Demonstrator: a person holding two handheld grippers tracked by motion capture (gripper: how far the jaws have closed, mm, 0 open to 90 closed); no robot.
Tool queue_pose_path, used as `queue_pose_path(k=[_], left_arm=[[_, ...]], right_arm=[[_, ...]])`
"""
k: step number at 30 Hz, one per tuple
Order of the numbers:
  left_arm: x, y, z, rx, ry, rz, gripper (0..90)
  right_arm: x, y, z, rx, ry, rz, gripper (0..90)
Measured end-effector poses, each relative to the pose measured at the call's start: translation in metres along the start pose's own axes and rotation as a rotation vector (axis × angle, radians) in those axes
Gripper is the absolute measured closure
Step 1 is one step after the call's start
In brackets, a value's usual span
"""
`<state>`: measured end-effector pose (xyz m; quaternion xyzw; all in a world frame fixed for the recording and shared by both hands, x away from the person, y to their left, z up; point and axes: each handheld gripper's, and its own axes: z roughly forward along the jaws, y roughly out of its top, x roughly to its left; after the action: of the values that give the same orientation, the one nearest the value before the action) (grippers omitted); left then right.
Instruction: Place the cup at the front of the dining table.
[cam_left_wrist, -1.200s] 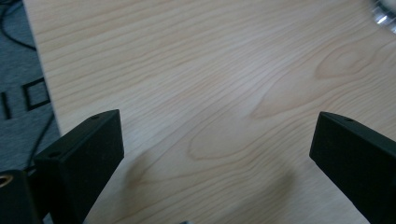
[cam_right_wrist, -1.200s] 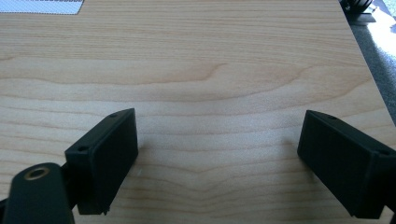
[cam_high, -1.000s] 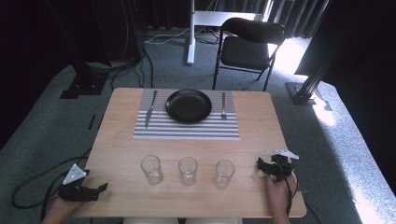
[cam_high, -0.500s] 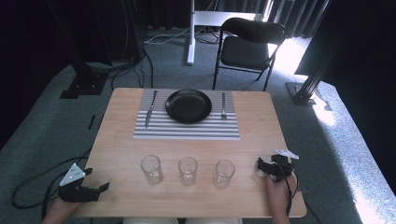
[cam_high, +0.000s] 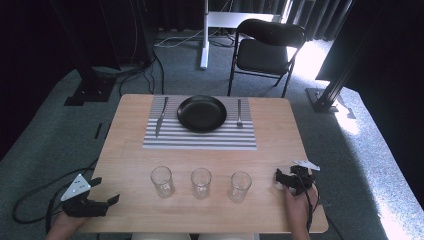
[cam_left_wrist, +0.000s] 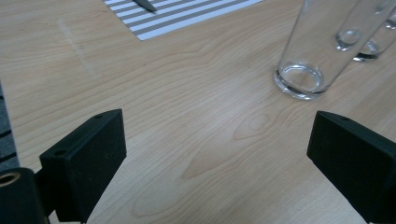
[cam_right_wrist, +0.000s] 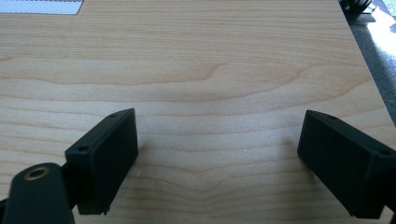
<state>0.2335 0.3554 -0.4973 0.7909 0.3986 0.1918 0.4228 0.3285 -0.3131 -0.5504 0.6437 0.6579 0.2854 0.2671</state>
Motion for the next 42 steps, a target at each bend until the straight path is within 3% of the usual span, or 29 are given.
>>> queue_pose_path(k=[8, 13, 16, 28, 42], left_arm=[[-0.009, 0.008, -0.001, -0.022, -0.033, 0.022, 5.1], [-0.014, 0.016, -0.005, -0.061, -0.038, 0.036, 5.1], [-0.017, 0.019, -0.005, -0.056, -0.068, 0.038, 5.1], [-0.029, 0.04, -0.007, -0.068, -0.107, 0.092, 5.1], [-0.045, 0.066, 0.005, -0.063, -0.179, 0.148, 5.1]], right_arm=[[0.0, 0.0, 0.0, 0.0, 0.0, 0.001, 11.6], [0.0, 0.0, 0.0, 0.0, 0.0, 0.0, 11.6], [0.0, 0.0, 0.0, 0.0, 0.0, 0.0, 11.6], [0.0, 0.0, 0.0, 0.0, -0.001, 0.002, 11.6], [0.0, 0.0, 0.0, 0.0, -0.001, 0.001, 11.6]])
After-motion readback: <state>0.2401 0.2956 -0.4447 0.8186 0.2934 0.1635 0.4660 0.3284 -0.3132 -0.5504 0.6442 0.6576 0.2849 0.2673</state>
